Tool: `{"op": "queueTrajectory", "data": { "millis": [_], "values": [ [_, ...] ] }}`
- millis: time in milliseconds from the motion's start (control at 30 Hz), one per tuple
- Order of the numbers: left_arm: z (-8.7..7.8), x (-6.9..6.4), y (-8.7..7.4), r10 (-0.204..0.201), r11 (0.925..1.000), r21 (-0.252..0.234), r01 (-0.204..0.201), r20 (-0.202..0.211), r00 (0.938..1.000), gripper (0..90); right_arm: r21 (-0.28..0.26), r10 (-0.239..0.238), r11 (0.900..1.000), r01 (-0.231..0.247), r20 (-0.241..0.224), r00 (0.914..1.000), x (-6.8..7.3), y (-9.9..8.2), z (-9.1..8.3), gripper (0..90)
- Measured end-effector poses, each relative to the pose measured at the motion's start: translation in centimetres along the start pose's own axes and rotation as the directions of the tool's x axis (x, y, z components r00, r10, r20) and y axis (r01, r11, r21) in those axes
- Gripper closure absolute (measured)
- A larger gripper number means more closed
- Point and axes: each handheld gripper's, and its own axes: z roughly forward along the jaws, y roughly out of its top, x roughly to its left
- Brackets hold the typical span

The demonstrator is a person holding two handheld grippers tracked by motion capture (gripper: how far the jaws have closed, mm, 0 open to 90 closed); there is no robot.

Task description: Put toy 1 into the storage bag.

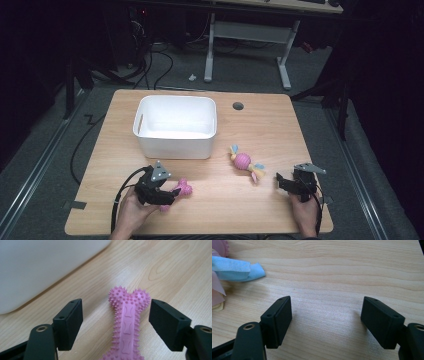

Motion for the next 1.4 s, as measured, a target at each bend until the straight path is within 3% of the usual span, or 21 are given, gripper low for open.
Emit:
{"op": "queueTrajectory", "data": {
  "millis": [533, 633, 867, 933, 1033, 1200, 1400],
  "values": [
    [3.0, -1.0, -0.4, 0.042, 0.9941, 0.099, -0.044, 0.019, 0.9989, 37.3, 0.001, 0.001, 1.0, -0.001, 0.0, 1.0, 0.0, 0.0, 0.0, 25.0],
    [3.2, -0.8, -0.3, 0.041, 0.9924, 0.115, -0.045, 0.042, 0.9983, 40.4, 0.0, 0.0, 1.0, 0.0, -0.001, 1.0, 0.0, 0.0, 0.0, 25.0],
    [3.9, -0.5, -0.3, 0.036, 0.9839, 0.172, -0.047, 0.07, 0.9969, 49.3, -0.001, -0.004, 1.0, 0.004, -0.007, 1.0, 0.1, 0.1, 0.1, 25.1],
    [3.9, -0.5, -0.1, 0.046, 0.9812, 0.183, -0.061, 0.084, 0.9954, 53.8, 0.001, -0.006, 1.0, 0.006, -0.01, 0.9999, 0.1, 0.2, 0.2, 25.2],
    [4.1, -0.8, 0.4, 0.069, 0.9725, 0.218, -0.083, 0.073, 0.9949, 55.2, 0.001, -0.009, 1.0, 0.009, -0.011, 0.9999, 0.1, 0.2, 0.2, 25.2],
    [3.9, -1.1, 0.6, 0.085, 0.9707, 0.22, -0.096, 0.059, 0.9946, 56.7, 0.001, -0.009, 1.0, 0.009, -0.015, 0.9998, 0.1, 0.2, 0.2, 25.2],
    [2.9, -1.8, 1.3, 0.101, 0.9778, 0.179, -0.11, 0.057, 0.9932, 57.4, 0.002, -0.013, 0.9999, 0.013, -0.019, 0.9997, 0.2, 0.2, 0.2, 25.0]
  ]
}}
